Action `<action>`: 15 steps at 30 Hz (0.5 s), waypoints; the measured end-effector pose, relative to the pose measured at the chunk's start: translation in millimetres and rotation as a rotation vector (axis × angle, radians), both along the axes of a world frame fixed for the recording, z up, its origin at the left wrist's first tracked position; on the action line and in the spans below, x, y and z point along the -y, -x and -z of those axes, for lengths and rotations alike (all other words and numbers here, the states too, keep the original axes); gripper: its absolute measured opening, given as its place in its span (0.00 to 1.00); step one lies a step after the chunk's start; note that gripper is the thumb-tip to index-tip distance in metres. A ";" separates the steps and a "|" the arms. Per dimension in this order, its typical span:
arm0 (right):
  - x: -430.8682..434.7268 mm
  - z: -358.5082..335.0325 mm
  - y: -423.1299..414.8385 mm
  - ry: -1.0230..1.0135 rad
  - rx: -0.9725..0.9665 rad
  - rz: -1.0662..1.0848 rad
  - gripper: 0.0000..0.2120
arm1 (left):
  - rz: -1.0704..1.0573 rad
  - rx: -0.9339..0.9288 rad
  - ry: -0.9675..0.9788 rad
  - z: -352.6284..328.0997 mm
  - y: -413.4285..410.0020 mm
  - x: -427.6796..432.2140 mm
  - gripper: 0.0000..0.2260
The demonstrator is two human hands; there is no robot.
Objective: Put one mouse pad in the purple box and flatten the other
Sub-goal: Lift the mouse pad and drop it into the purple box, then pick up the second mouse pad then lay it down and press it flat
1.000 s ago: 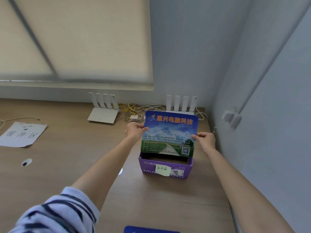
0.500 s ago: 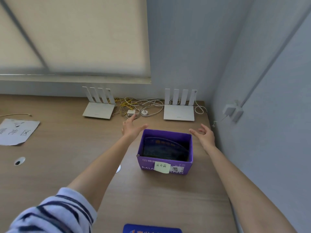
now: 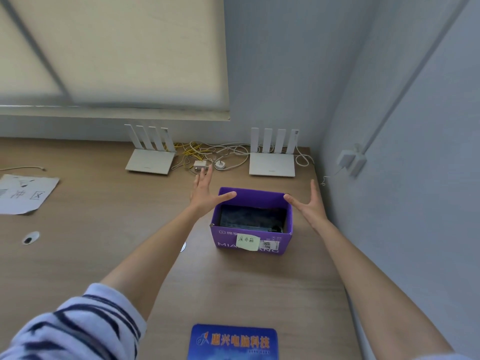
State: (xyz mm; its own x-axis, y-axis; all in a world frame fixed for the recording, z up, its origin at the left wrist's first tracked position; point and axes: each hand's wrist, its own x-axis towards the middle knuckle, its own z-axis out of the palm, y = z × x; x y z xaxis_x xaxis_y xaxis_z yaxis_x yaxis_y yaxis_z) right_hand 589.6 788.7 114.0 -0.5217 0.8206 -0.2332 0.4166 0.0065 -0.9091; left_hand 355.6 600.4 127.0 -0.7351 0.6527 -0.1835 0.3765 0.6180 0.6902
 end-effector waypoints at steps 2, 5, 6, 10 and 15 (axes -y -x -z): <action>5.6 -6.4 -4.4 -0.008 -0.005 -0.011 0.53 | 0.005 -0.013 -0.008 -8.4 -6.5 6.5 0.54; 16.0 -20.0 -12.5 -0.012 -0.017 -0.019 0.55 | 0.001 -0.046 -0.031 -23.9 -17.2 19.3 0.52; 21.1 -26.0 -16.7 -0.014 -0.014 -0.021 0.56 | -0.003 -0.057 -0.040 -29.7 -21.3 24.7 0.51; 42.0 -47.2 -35.2 -0.059 0.015 -0.011 0.60 | -0.002 -0.093 -0.082 -51.3 -36.4 48.8 0.50; 74.8 -67.9 -56.4 -0.070 -0.020 0.019 0.60 | 0.021 -0.103 -0.119 -66.3 -54.0 87.7 0.50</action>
State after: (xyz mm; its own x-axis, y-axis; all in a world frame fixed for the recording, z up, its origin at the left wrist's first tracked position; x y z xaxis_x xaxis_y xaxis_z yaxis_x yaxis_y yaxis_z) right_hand 645.9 713.8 181.9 -0.5101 0.8442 -0.1647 0.3986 0.0623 -0.9150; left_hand 409.6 512.7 193.3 -0.7317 0.6811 -0.0282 0.4613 0.5252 0.7151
